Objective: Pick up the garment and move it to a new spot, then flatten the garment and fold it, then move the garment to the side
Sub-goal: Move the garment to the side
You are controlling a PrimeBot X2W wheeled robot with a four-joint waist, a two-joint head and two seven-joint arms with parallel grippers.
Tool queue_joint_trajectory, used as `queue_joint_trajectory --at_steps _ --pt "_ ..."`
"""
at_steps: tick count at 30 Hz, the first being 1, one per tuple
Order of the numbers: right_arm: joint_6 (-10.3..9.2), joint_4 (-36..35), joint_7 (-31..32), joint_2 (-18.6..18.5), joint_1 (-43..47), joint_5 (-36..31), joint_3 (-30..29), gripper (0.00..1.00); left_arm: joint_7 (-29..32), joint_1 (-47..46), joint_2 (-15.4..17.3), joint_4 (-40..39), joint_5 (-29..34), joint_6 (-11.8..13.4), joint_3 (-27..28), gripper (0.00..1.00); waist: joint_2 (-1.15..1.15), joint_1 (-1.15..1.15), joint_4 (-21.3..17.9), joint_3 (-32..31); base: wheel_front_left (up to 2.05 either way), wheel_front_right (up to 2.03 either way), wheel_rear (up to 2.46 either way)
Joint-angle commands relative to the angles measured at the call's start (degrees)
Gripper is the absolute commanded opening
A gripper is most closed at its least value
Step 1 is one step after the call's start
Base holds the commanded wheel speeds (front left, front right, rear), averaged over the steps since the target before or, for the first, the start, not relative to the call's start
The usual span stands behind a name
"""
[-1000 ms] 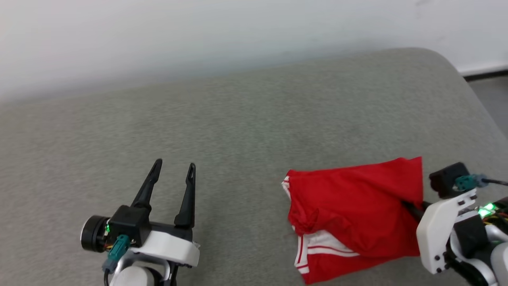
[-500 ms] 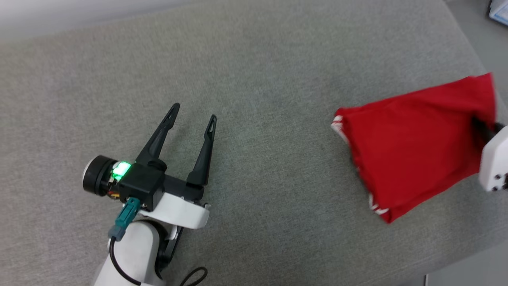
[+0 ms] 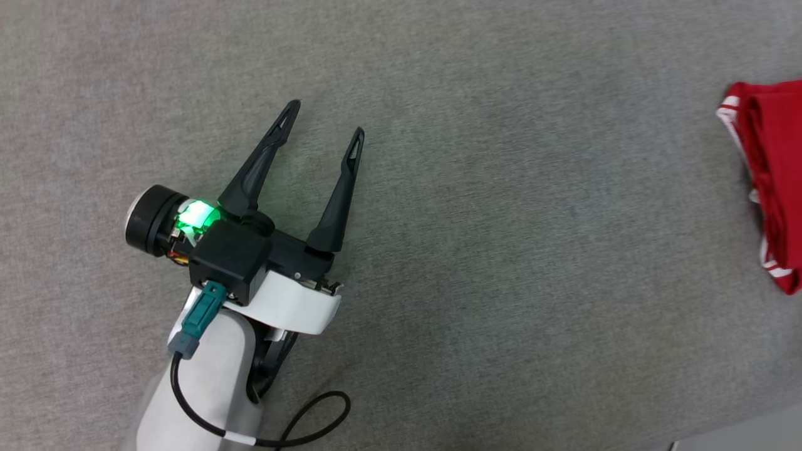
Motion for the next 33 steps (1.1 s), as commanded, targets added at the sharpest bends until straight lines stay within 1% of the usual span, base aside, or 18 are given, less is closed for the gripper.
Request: queue_joint_trajectory --at_steps 1,3,4,5,6,12,16,19,20,28,29,33 --pt "-0.09 1.3 -0.8 0.4 -1.5 -1.1 -1.5 0.00 0.0 -1.1 0.1 -0.3 0.1 -0.4 -0.2 1.00 0.00 -0.01 1.4 1.6 0.00 0.00 0.00" --pt "-0.09 2.7 -1.5 1.6 -2.3 -2.4 -3.4 0.00 0.0 -1.5 0.1 -0.5 0.1 -0.3 -0.5 1.00 0.00 -0.01 1.8 2.1 0.00 0.00 0.00" --pt "-0.09 3.5 -1.7 2.1 -2.3 -3.1 -4.1 0.09 -0.1 -1.6 0.1 -0.5 0.0 -0.3 -0.7 1.00 0.00 -0.01 2.1 2.4 0.00 0.00 0.00" --pt "-0.09 4.2 -2.1 2.8 -2.5 -3.6 -5.0 0.45 -0.1 -1.8 0.1 -0.4 -0.1 -0.3 -0.8 1.00 0.00 -0.01 2.3 2.5 0.00 0.00 0.00" --pt "-0.09 4.7 -2.5 3.2 -2.7 -4.3 -5.8 1.00 -0.1 -1.8 0.1 -0.3 -0.1 -0.3 -1.0 1.00 0.00 -0.01 2.4 2.5 0.00 0.00 0.00" --pt "-0.09 6.3 -6.8 5.0 -2.1 -9.3 -12.4 1.00 -0.3 -1.7 -0.2 0.9 -0.6 0.0 -1.4 1.00 0.00 -0.01 3.4 0.9 0.00 0.00 0.00" --pt "-0.09 5.5 -9.8 6.3 -0.5 -11.9 -15.7 1.00 -0.4 0.0 -0.6 2.1 -1.3 0.4 -1.4 1.00 0.00 -0.01 3.9 -2.2 0.00 0.00 0.00" --pt "-0.09 3.7 -12.6 7.6 1.4 -12.5 -16.4 1.00 -0.5 1.5 -1.0 3.1 -1.9 0.7 -1.3 1.00 0.00 -0.01 4.6 -5.4 0.00 0.00 0.00" --pt "-0.09 3.0 -13.4 8.0 2.4 -12.9 -16.0 1.00 -0.5 2.2 -1.1 3.4 -2.1 1.0 -1.2 1.00 0.00 -0.01 4.7 -6.6 0.00 0.00 0.00" --pt "-0.09 -3.6 -19.3 12.6 12.7 -9.4 -13.6 1.00 -0.5 9.0 -2.9 5.2 -4.3 3.1 0.3 1.00 0.00 -0.01 6.8 -16.3 0.00 0.00 0.00" --pt "-0.09 -3.6 -19.3 12.6 12.7 -9.4 -13.6 1.00 -0.5 9.0 -2.9 5.2 -4.3 3.1 0.3 1.00 0.00 -0.01 6.8 -16.3 0.00 0.00 0.00" --pt "-0.08 -7.9 -20.8 15.7 18.7 -7.6 -12.0 1.00 -0.5 12.2 -3.4 6.1 -4.9 4.0 1.0 1.00 0.00 -0.01 8.1 -20.1 0.00 0.00 0.00"
